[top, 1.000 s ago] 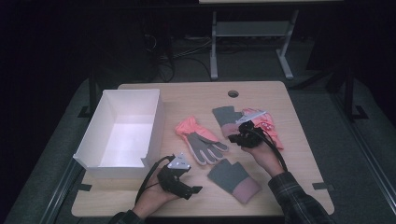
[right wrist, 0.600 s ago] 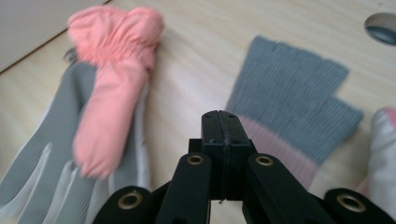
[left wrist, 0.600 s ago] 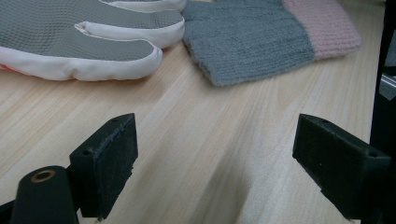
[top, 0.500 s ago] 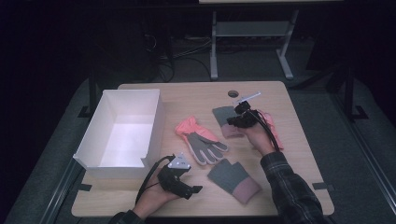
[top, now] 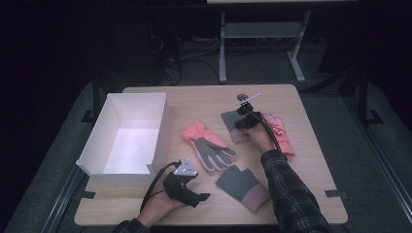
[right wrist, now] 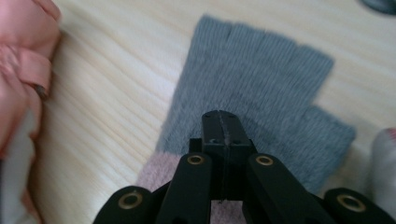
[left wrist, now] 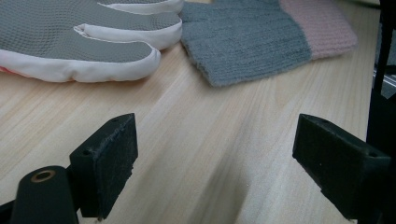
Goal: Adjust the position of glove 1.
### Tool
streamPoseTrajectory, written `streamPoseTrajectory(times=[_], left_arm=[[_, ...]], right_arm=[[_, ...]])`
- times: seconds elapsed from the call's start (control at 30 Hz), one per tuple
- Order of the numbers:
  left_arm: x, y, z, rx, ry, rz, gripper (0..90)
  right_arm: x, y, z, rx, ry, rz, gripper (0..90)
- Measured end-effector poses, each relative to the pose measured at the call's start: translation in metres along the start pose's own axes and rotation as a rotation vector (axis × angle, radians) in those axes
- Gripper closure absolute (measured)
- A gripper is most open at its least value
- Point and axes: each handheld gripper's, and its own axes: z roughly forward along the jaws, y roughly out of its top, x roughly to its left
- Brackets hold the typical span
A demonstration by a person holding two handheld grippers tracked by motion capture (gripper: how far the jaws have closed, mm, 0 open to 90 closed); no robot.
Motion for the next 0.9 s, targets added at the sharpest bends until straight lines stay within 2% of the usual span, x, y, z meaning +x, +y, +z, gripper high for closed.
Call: streamPoseTrajectory(times=[0.13,0.17,0.2,0.27,0.3,0.43,0.53,0.63,0.73,0.77,0.87,0.9], left_arm=[[0.0,0.0,0.001,0.004,-0.001,0.001,13.7],[0.0,0.0,0.001,0.004,-0.001,0.001,13.7],[0.0,0.0,0.001,0.005,0.0,0.001,13.6],[0.0,0.0,0.0,0.005,0.001,0.0,13.7],[0.0,0.0,0.0,0.006,0.001,0.0,13.7],[0.0,0.0,0.001,0.008,-0.002,0.0,13.7],[0.0,0.0,0.001,0.009,-0.002,0.003,13.7],[0.0,0.0,0.001,0.007,-0.001,-0.001,13.7],[0.001,0.0,0.001,0.009,0.002,0.0,13.7],[0.001,0.0,0.001,0.009,0.002,0.0,13.7],[0.0,0.0,0.001,0.009,0.002,-0.003,13.7],[0.0,0.0,0.002,0.008,0.004,-0.007,13.7]], right_arm=[[0.005,-0.001,0.002,0.018,0.022,-0.023,90.0],[0.007,-0.001,0.002,0.023,0.033,-0.036,90.0],[0.012,-0.001,0.002,0.033,0.047,-0.071,90.0],[0.014,-0.001,0.002,0.037,0.054,-0.081,90.0],[0.02,-0.001,0.002,0.047,0.087,-0.108,90.0],[0.029,-0.001,0.003,0.062,0.118,-0.174,90.0],[0.034,-0.001,0.003,0.065,0.143,-0.201,90.0],[0.034,-0.001,0.0,0.053,0.129,-0.198,90.0],[0.029,-0.003,-0.015,0.024,0.126,-0.173,90.0],[0.029,-0.003,-0.015,0.024,0.126,-0.173,90.0],[0.023,-0.015,-0.026,0.034,0.136,-0.155,90.0],[0.021,-0.019,-0.027,0.034,0.124,-0.158,90.0]])
